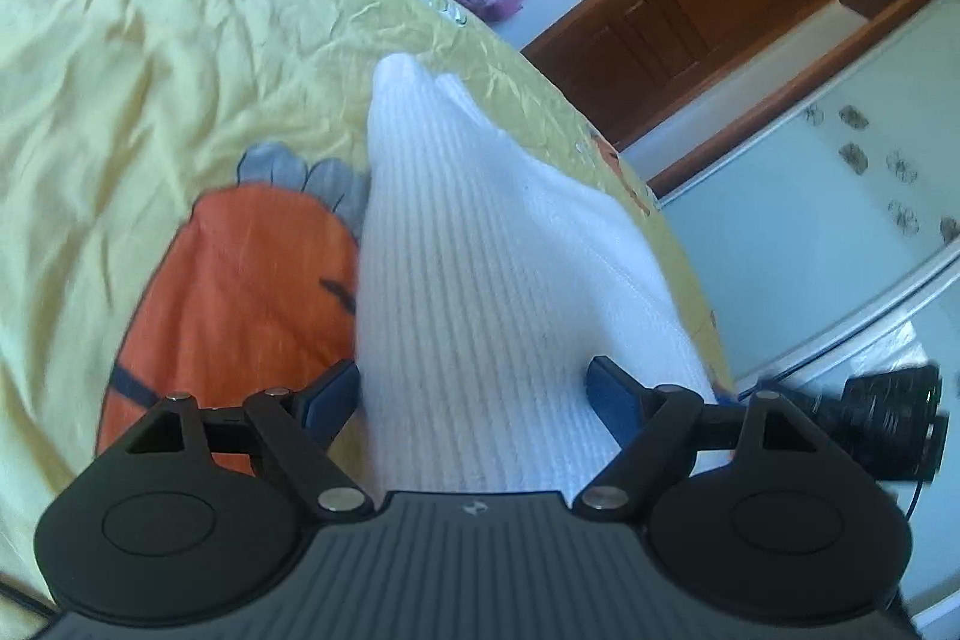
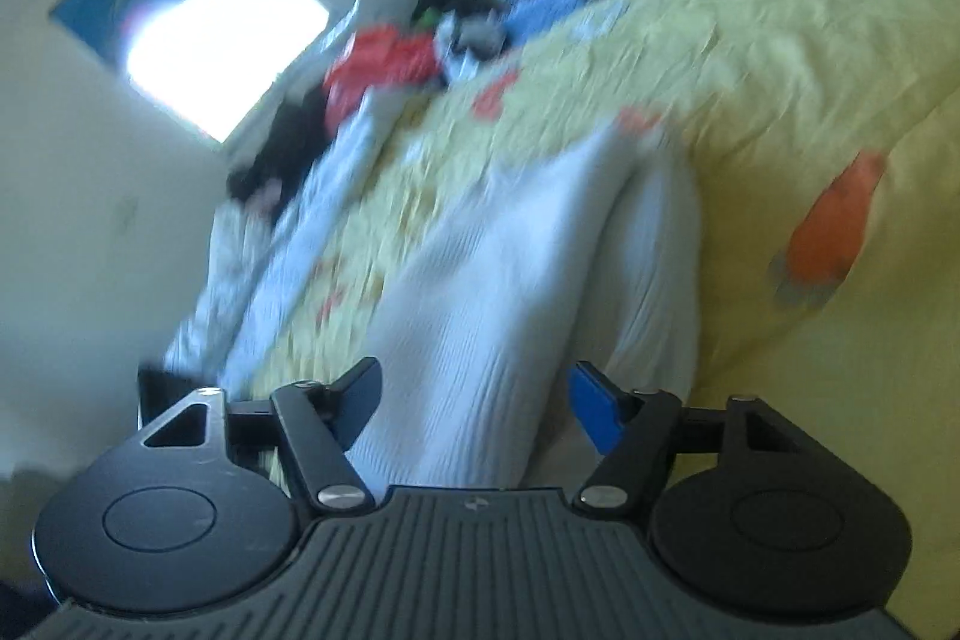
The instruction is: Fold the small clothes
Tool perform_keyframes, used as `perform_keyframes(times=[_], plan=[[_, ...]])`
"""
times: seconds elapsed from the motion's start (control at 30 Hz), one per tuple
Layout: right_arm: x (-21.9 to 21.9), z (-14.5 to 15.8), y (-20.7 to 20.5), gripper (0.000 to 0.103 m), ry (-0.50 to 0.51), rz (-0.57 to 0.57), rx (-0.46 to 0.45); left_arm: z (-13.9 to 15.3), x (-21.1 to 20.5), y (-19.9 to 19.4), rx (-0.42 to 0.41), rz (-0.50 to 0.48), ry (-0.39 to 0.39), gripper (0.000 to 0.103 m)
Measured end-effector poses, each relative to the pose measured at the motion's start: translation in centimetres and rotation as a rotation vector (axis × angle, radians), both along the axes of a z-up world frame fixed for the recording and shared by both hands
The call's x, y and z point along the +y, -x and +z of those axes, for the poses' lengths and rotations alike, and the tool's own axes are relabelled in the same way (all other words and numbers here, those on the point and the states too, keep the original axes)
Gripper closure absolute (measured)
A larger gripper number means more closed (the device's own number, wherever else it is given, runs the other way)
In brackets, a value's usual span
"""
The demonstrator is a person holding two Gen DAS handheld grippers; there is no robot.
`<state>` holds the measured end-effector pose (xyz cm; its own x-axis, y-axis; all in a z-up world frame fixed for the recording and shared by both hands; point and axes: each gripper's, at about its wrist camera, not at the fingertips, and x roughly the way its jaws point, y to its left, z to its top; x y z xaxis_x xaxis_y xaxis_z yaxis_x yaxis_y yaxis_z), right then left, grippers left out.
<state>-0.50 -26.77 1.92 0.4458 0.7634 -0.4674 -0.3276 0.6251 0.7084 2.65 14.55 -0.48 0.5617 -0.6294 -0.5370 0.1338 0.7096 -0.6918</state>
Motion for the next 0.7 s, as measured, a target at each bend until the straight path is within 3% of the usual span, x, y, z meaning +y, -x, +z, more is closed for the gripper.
perform_keyframes(times=[0.07, 0.1, 0.17, 0.27, 0.37, 0.43, 0.53, 0.67, 0.7], plan=[[1.5, -1.0, 0.3, 0.045, 0.052, 0.023, 0.021, -0.7, -0.4, -0.4, 0.04, -0.003, 0.027, 0.015], [2.1, -1.6, 0.2, 0.065, 0.071, 0.025, 0.027, -1.4, -1.0, -1.1, 0.054, -0.012, 0.028, 0.016], [2.9, -2.7, -0.2, 0.077, 0.063, 0.043, 0.059, -1.2, -1.8, -1.2, 0.057, -0.012, -0.023, 0.023], [2.9, -1.1, 1.0, 0.083, 0.06, 0.062, 0.0, 0.7, -2.2, -1.1, 0.06, -0.041, -0.104, 0.041], [1.7, 0.7, 3.0, 0.085, 0.098, 0.062, -0.084, 1.4, -2.7, -0.2, 0.035, -0.116, -0.144, 0.041], [1.0, -2.5, 2.4, 0.089, 0.156, 0.033, 0.0, 0.5, -3.9, -0.2, 0.034, -0.147, -0.208, 0.04], [-0.5, -5.0, 2.4, 0.08, -0.01, -0.025, 0.056, -0.1, -3.6, -0.4, 0.037, -0.131, -0.184, 0.039], [-0.6, -4.1, 2.6, 0.066, -0.033, -0.057, 0.069, -0.1, -3.4, -0.4, 0.039, -0.132, -0.186, 0.037], [-0.9, -3.6, 2.5, 0.059, -0.041, -0.064, 0.075, -0.2, -3.4, -0.6, 0.043, -0.129, -0.186, 0.036]])
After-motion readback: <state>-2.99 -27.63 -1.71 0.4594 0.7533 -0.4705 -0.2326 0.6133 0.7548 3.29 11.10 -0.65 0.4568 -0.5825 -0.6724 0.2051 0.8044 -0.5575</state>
